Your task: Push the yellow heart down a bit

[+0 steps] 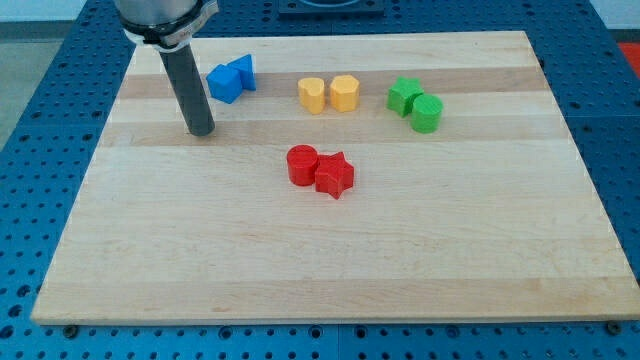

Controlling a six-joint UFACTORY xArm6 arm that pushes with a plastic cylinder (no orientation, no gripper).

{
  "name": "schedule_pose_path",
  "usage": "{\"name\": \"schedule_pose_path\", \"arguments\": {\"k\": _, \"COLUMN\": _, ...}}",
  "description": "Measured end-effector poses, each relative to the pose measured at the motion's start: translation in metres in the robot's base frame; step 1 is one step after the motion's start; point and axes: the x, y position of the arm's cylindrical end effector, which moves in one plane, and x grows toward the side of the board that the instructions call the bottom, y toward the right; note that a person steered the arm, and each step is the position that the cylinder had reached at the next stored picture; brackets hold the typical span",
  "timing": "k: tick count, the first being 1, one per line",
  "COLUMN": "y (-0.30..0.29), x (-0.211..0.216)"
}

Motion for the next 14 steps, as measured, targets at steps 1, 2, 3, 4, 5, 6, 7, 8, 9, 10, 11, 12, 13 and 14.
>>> {"name": "schedule_pose_path", "arguments": {"k": 1, "y": 0.001, "x": 0.000}}
{"name": "schedule_pose_path", "arguments": {"k": 2, "y": 0.010, "x": -0.005}}
{"name": "schedule_pose_path", "arguments": {"k": 3, "y": 0.023, "x": -0.020}}
{"name": "schedule_pose_path", "arguments": {"k": 4, "y": 0.033, "x": -0.031}}
{"name": "schedule_pose_path", "arguments": {"k": 5, "y": 0.033, "x": -0.031}}
{"name": "schedule_pose_path", "arguments": {"k": 6, "y": 0.038, "x": -0.032}}
{"name": "schedule_pose_path", "arguments": {"k": 7, "y": 0.052, "x": -0.042}}
{"name": "schedule_pose_path", "arguments": {"k": 8, "y": 0.059, "x": -0.051}}
{"name": "schedule_pose_path", "arguments": {"k": 9, "y": 0.077, "x": -0.059}}
{"name": "schedule_pose_path", "arguments": {"k": 10, "y": 0.102, "x": -0.069}}
{"name": "schedule_pose_path", "arguments": {"k": 11, "y": 0.107, "x": -0.078}}
{"name": "schedule_pose_path", "arguments": {"k": 12, "y": 0.124, "x": -0.088}}
{"name": "schedule_pose_path", "arguments": {"k": 13, "y": 0.136, "x": -0.093}}
{"name": "schedule_pose_path", "arguments": {"k": 14, "y": 0.136, "x": -0.095}}
